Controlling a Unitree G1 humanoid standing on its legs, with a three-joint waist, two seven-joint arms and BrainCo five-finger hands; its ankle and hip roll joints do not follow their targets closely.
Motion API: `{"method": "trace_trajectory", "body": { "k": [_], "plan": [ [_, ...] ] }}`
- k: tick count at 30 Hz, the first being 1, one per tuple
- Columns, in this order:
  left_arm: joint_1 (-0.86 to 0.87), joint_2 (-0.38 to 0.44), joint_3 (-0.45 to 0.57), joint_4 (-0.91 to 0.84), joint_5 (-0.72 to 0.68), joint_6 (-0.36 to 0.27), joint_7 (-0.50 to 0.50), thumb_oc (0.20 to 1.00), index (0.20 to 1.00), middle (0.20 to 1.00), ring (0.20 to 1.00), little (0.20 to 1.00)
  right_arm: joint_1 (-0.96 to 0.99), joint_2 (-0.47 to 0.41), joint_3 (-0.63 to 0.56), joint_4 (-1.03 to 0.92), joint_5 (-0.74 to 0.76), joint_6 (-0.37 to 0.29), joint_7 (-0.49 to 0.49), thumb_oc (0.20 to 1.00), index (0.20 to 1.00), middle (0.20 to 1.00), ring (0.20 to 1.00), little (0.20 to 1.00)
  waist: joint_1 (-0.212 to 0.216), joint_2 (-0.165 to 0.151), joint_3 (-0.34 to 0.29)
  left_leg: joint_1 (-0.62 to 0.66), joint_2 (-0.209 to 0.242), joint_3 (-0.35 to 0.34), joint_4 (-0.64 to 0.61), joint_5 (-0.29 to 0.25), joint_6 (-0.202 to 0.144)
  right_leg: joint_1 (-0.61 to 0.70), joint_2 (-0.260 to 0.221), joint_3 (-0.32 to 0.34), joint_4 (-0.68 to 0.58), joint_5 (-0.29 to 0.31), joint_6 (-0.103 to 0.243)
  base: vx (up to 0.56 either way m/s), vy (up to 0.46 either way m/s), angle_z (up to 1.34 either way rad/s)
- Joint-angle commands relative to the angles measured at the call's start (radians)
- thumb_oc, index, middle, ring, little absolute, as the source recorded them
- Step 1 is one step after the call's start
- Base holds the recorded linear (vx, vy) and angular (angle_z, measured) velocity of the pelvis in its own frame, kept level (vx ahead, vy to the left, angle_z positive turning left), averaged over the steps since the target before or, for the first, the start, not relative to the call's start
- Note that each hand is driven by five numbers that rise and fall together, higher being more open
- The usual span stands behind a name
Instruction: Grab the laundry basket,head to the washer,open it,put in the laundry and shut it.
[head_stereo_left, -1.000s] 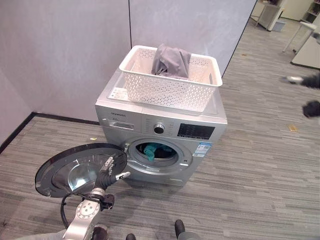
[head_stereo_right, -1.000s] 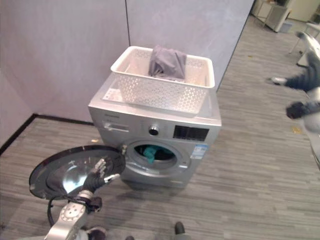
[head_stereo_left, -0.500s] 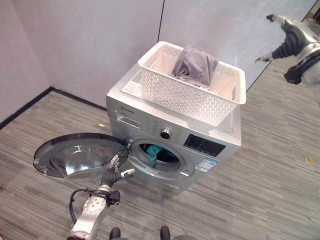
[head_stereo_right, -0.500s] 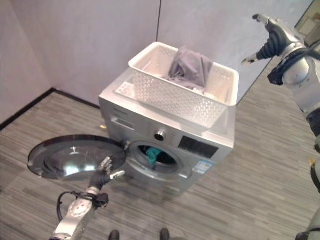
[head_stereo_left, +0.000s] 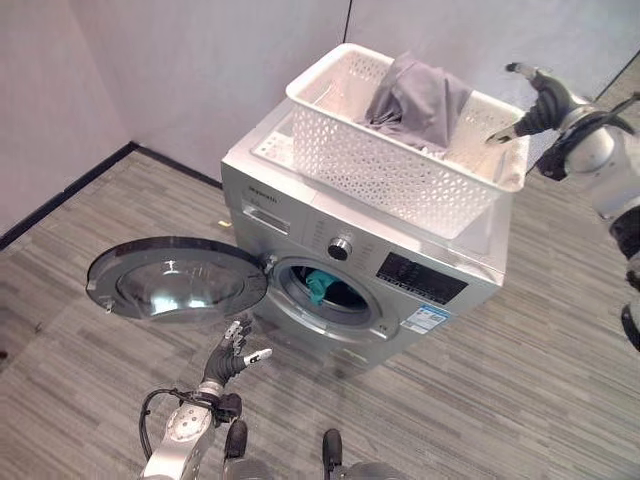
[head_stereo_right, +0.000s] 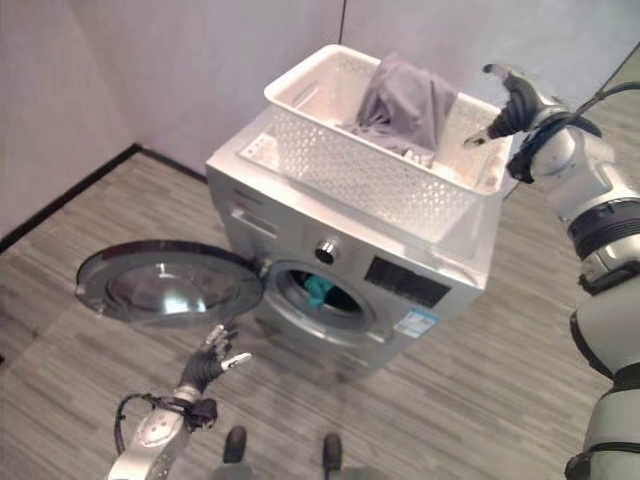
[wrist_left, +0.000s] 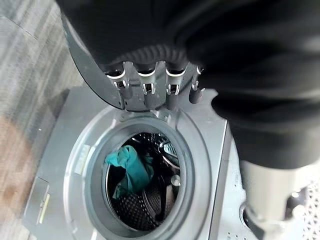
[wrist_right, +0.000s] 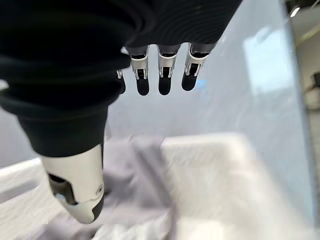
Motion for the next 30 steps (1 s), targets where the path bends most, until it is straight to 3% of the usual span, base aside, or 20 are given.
{"method": "trace_trajectory", "body": {
  "k": [1, 8, 13, 18, 21, 23, 26, 27, 30],
  "plan": [
    [-0.043, 0.093, -0.003, -0.111, -0.023, -0.061, -0.017, 1.000, 1.000, 1.000, 1.000, 1.000, -0.197, 0.026, 0.018, 0.135, -0.014, -0.009, -0.030, 1.000, 1.000, 1.000, 1.000, 1.000, 0.044, -0.063, 0.014, 0.142, 0.010, 0.024, 0.071, -0.149, 0.047, -0.163, -0.112, 0.007, 0.119, -0.079, 0.083, -0.04, -0.035, 0.18],
    [-0.054, 0.110, -0.020, -0.134, -0.055, -0.067, -0.030, 1.000, 1.000, 1.000, 1.000, 1.000, -0.251, 0.083, -0.001, 0.278, -0.018, -0.005, -0.057, 1.000, 1.000, 1.000, 1.000, 1.000, 0.085, -0.028, 0.044, 0.070, 0.019, -0.018, 0.074, -0.103, 0.037, -0.198, -0.121, -0.028, 0.117, -0.086, 0.069, -0.04, -0.066, 0.21],
    [-0.058, 0.112, -0.032, -0.136, -0.083, -0.065, -0.050, 1.000, 1.000, 1.000, 1.000, 1.000, -0.288, 0.019, 0.029, 0.352, -0.049, 0.005, -0.048, 1.000, 1.000, 1.000, 1.000, 1.000, 0.112, -0.002, 0.046, 0.033, 0.025, -0.061, 0.063, -0.046, 0.025, -0.202, -0.125, -0.063, 0.115, -0.107, 0.054, 0.03, -0.089, 0.35],
    [-0.048, 0.113, -0.026, -0.135, -0.093, -0.062, -0.058, 1.000, 1.000, 1.000, 1.000, 1.000, -0.298, -0.016, 0.037, 0.369, -0.047, 0.007, -0.042, 1.000, 1.000, 1.000, 1.000, 1.000, 0.125, 0.000, 0.039, 0.037, 0.033, -0.076, 0.064, -0.002, 0.014, -0.176, -0.113, -0.085, 0.114, -0.125, 0.042, 0.07, -0.096, 0.35],
    [-0.037, 0.115, -0.019, -0.141, -0.097, -0.057, -0.062, 1.000, 1.000, 1.000, 1.000, 1.000, -0.287, -0.035, 0.035, 0.380, -0.052, 0.010, -0.032, 1.000, 1.000, 1.000, 1.000, 1.000, 0.137, -0.002, 0.031, 0.049, 0.046, -0.088, 0.064, 0.046, -0.001, -0.149, -0.102, -0.111, 0.115, -0.140, 0.034, 0.12, -0.143, 0.18],
    [-0.028, 0.113, -0.013, -0.156, -0.107, -0.052, -0.075, 1.000, 1.000, 1.000, 1.000, 1.000, -0.259, -0.078, 0.028, 0.412, -0.070, 0.020, -0.003, 1.000, 1.000, 1.000, 1.000, 1.000, 0.154, -0.006, 0.028, 0.047, 0.064, -0.098, 0.080, 0.145, -0.021, -0.106, -0.092, -0.173, 0.102, -0.166, 0.021, 0.17, -0.211, 0.65],
    [-0.026, 0.110, -0.013, -0.163, -0.108, -0.047, -0.081, 1.000, 1.000, 1.000, 1.000, 1.000, -0.241, -0.093, 0.030, 0.430, -0.088, 0.026, 0.015, 1.000, 1.000, 1.000, 1.000, 1.000, 0.154, -0.009, 0.030, 0.044, 0.069, -0.083, 0.088, 0.155, -0.018, -0.085, -0.090, -0.197, 0.096, -0.177, 0.014, 0.12, -0.144, 0.58],
    [-0.020, 0.107, -0.018, -0.176, -0.109, -0.038, -0.097, 1.000, 1.000, 1.000, 1.000, 1.000, -0.221, -0.118, 0.026, 0.450, -0.100, 0.034, 0.039, 1.000, 1.000, 1.000, 1.000, 1.000, 0.160, -0.008, 0.032, 0.039, 0.077, -0.054, 0.102, 0.181, -0.018, -0.060, -0.085, -0.223, 0.088, -0.187, 0.007, 0.10, -0.110, 0.54],
    [-0.016, 0.114, -0.028, -0.190, -0.108, -0.027, -0.110, 1.000, 1.000, 1.000, 1.000, 1.000, -0.179, -0.140, -0.003, 0.475, -0.112, 0.047, 0.057, 1.000, 1.000, 1.000, 1.000, 1.000, 0.176, 0.000, 0.039, 0.034, 0.079, -0.068, 0.117, 0.210, -0.030, -0.038, -0.073, -0.240, 0.076, -0.196, 0.001, 0.13, -0.138, 0.36]
  ]
}}
